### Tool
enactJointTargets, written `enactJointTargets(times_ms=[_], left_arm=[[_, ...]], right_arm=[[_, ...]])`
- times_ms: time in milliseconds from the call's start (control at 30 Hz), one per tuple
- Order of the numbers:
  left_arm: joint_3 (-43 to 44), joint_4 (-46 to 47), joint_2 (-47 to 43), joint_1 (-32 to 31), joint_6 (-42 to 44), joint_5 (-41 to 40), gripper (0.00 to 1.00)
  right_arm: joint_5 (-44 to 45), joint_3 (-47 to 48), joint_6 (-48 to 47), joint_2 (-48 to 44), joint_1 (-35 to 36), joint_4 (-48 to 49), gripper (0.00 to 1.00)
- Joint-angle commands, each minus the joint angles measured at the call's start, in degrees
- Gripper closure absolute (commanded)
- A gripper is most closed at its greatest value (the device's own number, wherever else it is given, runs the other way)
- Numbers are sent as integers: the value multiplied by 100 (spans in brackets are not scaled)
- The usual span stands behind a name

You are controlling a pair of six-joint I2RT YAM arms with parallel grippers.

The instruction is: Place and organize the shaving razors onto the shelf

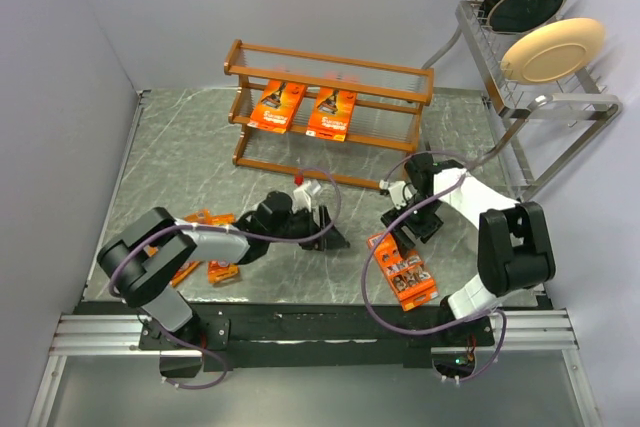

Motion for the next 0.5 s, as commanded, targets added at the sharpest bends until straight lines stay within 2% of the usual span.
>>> enactJointTargets(times_ms=[0, 100, 133, 200, 233, 267, 467], left_arm=[[-54, 779, 360, -436, -221, -86, 32], [104, 1035, 737, -638, -300, 142, 53], [148, 1052, 835, -673, -335, 247, 67], [227, 1219, 1089, -753, -379, 362, 80], [254, 1246, 1152, -796, -406, 406, 94], [271, 1176, 1205, -823, -415, 433, 99], [113, 930, 1126, -1078, -380, -24, 99]], right_arm=[[-662, 326, -135, 306, 23, -331, 22], [-1540, 608, 233, 781, 23, -595, 30], [-1760, 713, 244, 904, 15, -622, 32], [-2059, 792, 611, 923, 41, -465, 32], [-2174, 836, 692, 949, 50, -455, 32], [-2340, 845, 788, 958, 50, -438, 32], [-1886, 494, 1447, 536, 243, 151, 24]])
